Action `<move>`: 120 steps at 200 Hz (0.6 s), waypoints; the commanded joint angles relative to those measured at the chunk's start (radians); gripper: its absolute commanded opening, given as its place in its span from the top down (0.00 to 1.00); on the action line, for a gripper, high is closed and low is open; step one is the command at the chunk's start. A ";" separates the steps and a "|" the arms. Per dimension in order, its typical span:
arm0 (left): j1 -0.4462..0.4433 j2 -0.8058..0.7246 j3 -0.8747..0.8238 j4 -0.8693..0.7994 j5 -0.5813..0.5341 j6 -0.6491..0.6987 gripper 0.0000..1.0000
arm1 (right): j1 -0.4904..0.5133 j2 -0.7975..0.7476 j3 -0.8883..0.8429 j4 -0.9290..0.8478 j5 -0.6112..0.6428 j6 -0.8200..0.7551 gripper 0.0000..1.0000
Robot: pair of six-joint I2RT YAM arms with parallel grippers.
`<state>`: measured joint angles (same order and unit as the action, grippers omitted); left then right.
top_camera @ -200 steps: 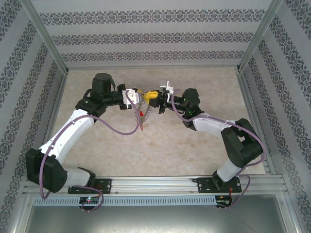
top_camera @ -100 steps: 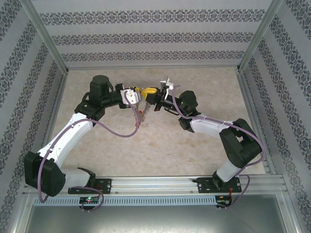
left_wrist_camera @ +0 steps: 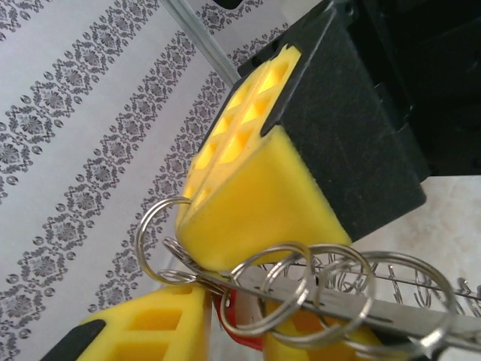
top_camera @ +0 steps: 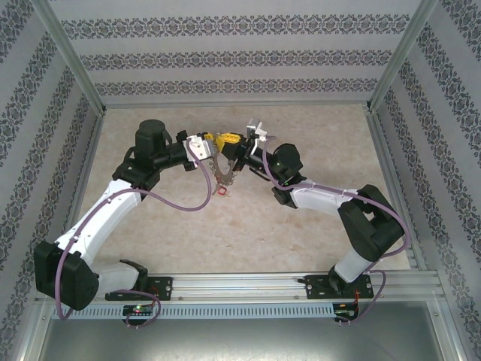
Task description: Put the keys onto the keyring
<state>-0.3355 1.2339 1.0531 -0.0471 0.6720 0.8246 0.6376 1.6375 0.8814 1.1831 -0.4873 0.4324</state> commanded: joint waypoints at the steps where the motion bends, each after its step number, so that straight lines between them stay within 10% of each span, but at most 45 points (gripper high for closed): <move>1: 0.016 -0.052 -0.042 0.049 0.099 -0.132 0.71 | -0.004 0.001 0.005 0.029 0.007 -0.083 1.00; 78: 0.168 -0.105 -0.042 0.098 0.072 -0.336 0.63 | -0.047 -0.016 -0.010 0.002 -0.182 -0.172 1.00; 120: 0.183 -0.025 0.067 -0.014 0.246 -0.385 0.65 | -0.055 -0.003 -0.004 -0.021 -0.249 -0.217 1.00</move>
<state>-0.1612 1.1843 1.0679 0.0013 0.7933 0.5102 0.5907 1.6375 0.8677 1.1244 -0.6575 0.2687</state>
